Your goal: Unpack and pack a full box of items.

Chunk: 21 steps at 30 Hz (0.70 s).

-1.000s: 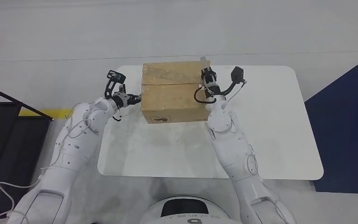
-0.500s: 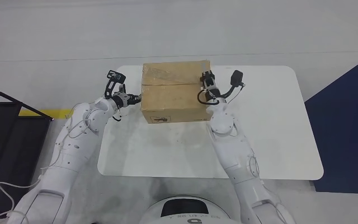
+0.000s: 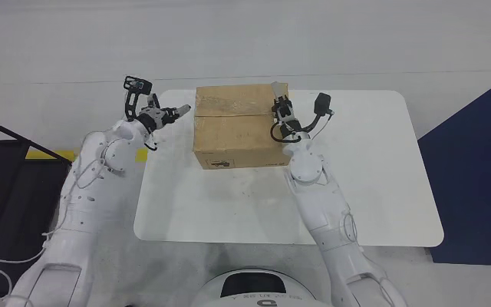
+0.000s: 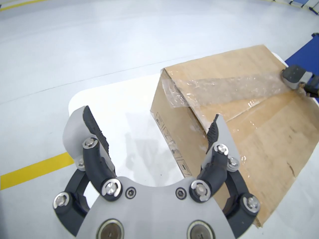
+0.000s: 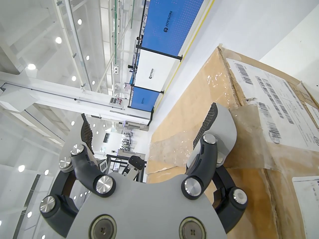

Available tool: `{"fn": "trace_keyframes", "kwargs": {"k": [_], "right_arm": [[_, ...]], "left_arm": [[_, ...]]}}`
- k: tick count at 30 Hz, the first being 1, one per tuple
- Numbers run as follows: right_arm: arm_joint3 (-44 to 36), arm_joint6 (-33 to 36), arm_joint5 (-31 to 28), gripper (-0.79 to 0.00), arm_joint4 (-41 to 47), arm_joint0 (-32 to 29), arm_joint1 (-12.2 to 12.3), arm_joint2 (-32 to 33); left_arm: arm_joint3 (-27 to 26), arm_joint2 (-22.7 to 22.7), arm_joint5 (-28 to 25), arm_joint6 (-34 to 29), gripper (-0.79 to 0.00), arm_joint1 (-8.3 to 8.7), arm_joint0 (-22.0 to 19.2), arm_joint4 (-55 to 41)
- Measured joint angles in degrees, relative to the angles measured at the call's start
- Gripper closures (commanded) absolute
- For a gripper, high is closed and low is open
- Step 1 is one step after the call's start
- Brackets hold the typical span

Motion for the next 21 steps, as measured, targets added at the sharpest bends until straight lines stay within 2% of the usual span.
{"fn": "trace_keyframes", "kwargs": {"k": [4, 15, 17, 21], "right_arm": [[0.42, 0.21, -0.10, -0.785, 0.17, 0.24, 0.07, -0.11], [2.14, 0.67, -0.47, -0.785, 0.65, 1.42, 0.29, -0.16], [2.31, 0.80, -0.51, -0.785, 0.38, 1.67, 0.35, -0.22], [1.92, 0.67, -0.42, -0.785, -0.29, 1.50, 0.51, -0.17]], "left_arm": [[1.65, 0.00, 3.13, -7.29, -0.785, -0.25, -1.45, -6.69], [1.65, -0.49, 3.42, -7.08, -0.785, -0.42, -1.30, -7.22], [2.46, -1.61, 4.64, -9.28, -0.785, -0.66, -1.81, -12.06], [7.56, -4.15, 11.04, -21.02, -0.785, -1.19, -5.33, -33.33]]}}
